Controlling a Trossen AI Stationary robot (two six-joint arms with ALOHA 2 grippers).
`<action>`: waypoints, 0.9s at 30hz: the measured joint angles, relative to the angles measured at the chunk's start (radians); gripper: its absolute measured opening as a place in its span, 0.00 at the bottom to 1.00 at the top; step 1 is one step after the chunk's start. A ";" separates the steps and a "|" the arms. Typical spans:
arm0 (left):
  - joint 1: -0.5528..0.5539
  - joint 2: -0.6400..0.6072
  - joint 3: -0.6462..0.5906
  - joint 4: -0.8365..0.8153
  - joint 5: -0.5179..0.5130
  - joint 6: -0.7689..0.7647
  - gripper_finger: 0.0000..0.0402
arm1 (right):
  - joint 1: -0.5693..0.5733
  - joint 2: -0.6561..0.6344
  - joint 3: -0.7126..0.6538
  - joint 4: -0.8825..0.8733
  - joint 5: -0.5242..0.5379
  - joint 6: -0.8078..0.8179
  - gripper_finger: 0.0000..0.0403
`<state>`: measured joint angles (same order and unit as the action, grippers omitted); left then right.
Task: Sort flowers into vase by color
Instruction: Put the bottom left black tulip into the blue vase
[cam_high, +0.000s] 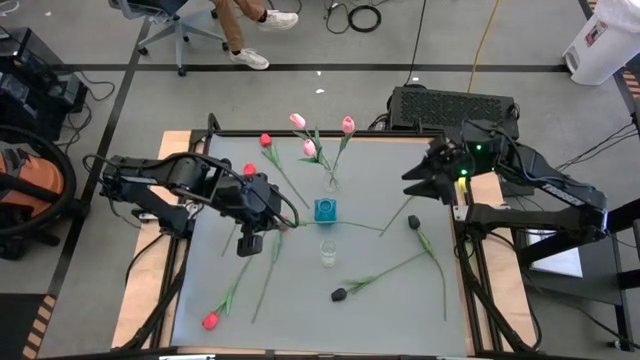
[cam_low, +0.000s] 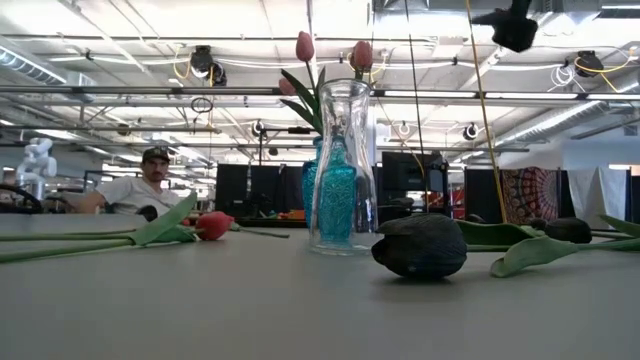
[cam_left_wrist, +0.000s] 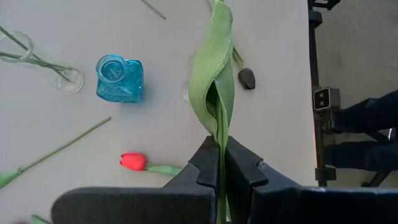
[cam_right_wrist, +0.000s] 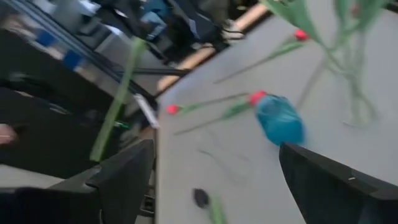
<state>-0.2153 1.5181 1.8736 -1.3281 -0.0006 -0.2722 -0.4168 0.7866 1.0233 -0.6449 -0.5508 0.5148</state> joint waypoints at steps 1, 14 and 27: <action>0.000 0.000 0.000 0.000 0.000 0.000 0.03 | 0.000 0.005 0.000 0.018 -0.019 0.011 0.84; 0.006 0.028 -0.002 -0.005 0.027 0.028 0.03 | 0.108 0.328 0.400 -0.233 -0.017 -0.125 0.84; 0.017 0.078 -0.002 -0.006 0.045 0.051 0.03 | 0.242 0.689 0.945 -0.573 0.057 -0.269 0.84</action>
<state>-0.1988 1.5960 1.8721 -1.3346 0.0441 -0.2211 -0.1752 1.4752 1.9682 -1.2179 -0.4938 0.2456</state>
